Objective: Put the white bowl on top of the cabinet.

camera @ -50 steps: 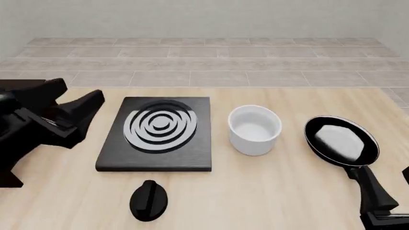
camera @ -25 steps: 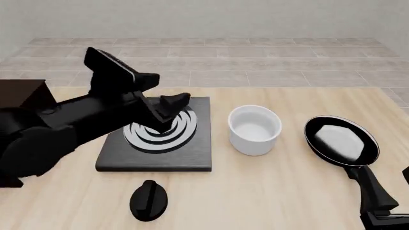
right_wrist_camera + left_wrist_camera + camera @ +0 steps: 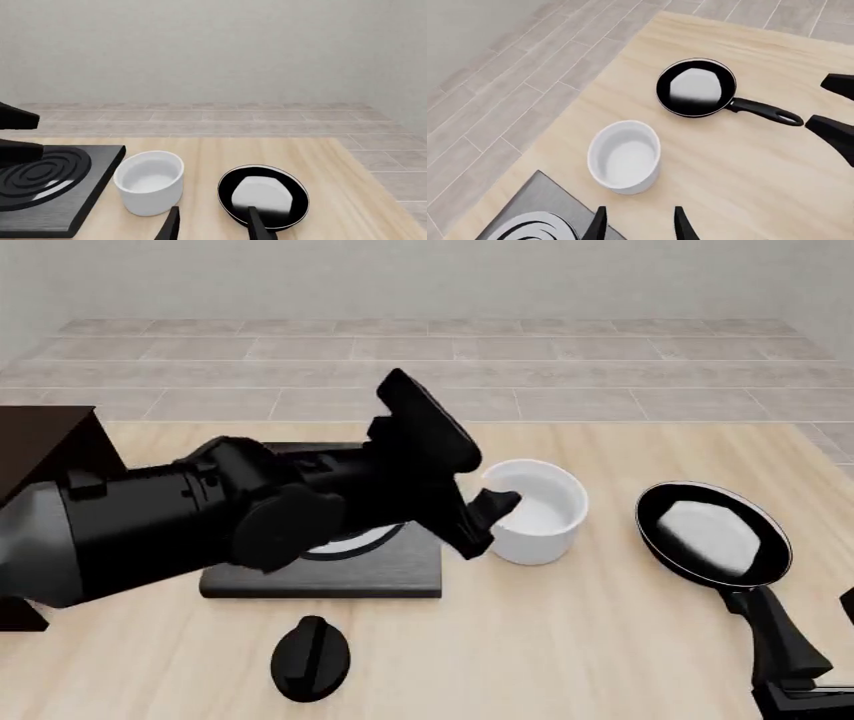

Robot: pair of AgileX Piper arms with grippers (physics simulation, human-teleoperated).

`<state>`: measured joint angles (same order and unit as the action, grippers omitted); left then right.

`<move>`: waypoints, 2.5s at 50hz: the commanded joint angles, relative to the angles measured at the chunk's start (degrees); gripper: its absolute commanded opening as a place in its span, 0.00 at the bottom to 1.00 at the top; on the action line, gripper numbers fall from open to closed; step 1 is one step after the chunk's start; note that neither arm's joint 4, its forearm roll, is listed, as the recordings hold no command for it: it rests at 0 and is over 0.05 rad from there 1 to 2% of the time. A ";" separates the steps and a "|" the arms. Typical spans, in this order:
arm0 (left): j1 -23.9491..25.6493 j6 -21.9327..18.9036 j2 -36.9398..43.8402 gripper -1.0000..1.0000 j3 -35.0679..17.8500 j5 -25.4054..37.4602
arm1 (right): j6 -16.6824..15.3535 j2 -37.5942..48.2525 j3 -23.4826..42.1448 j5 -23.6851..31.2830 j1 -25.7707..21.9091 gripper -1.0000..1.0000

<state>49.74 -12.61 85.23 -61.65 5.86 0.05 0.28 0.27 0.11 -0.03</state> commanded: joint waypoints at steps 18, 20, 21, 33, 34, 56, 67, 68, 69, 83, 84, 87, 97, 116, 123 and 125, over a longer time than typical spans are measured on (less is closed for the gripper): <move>4.66 -12.39 16.86 1.00 -11.89 5.26 | -0.01 -0.10 0.11 0.18 0.01 1.00; 4.55 -13.12 17.36 1.00 -12.28 5.68 | -0.02 -0.13 0.19 0.29 0.01 1.00; 4.18 -13.47 18.45 1.00 -13.67 6.70 | 0.01 -0.06 0.03 0.09 0.01 1.00; 0.85 -19.06 24.16 1.00 -17.12 7.11 | 0.02 0.05 -0.07 -0.11 0.01 1.00; 0.85 -19.06 24.17 1.00 -17.13 7.11 | 0.02 0.05 -0.07 -0.11 0.01 1.00; -0.28 -23.75 29.63 1.00 -19.81 3.46 | 0.00 0.38 -0.12 -0.50 0.01 1.00; 2.17 -24.58 31.47 1.00 -20.64 4.41 | 0.00 -0.01 0.10 0.10 0.01 1.00; 2.17 -24.58 31.47 1.00 -20.65 4.42 | 0.00 0.02 0.04 0.01 0.01 1.00; 2.05 -24.47 32.10 1.00 -21.35 4.32 | 0.01 0.11 -0.04 -0.14 0.01 1.00; 0.78 -23.61 37.07 1.00 -26.69 8.16 | 0.01 0.12 -0.07 -0.20 0.03 1.00; 0.77 -23.58 37.13 1.00 -26.82 8.31 | 0.01 0.13 -0.07 -0.20 0.01 1.00; 0.30 -23.53 37.91 1.00 -27.68 8.73 | 0.01 0.13 -0.07 -0.20 0.03 1.00; -0.40 -23.21 39.98 1.00 -29.05 9.23 | 0.01 0.12 -0.07 -0.20 0.02 1.00; -0.42 -21.15 43.96 1.00 -32.16 11.90 | -0.01 0.11 -0.07 -0.20 0.01 1.00; -0.03 -20.59 44.47 1.00 -32.51 12.97 | 0.01 0.12 -0.07 -0.20 0.01 1.00; -0.28 -20.27 44.81 1.00 -33.24 13.41 | 0.00 0.11 -0.07 -0.20 0.01 1.00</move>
<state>49.55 -33.65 128.13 -93.88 17.53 0.06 0.40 0.20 -0.09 -0.02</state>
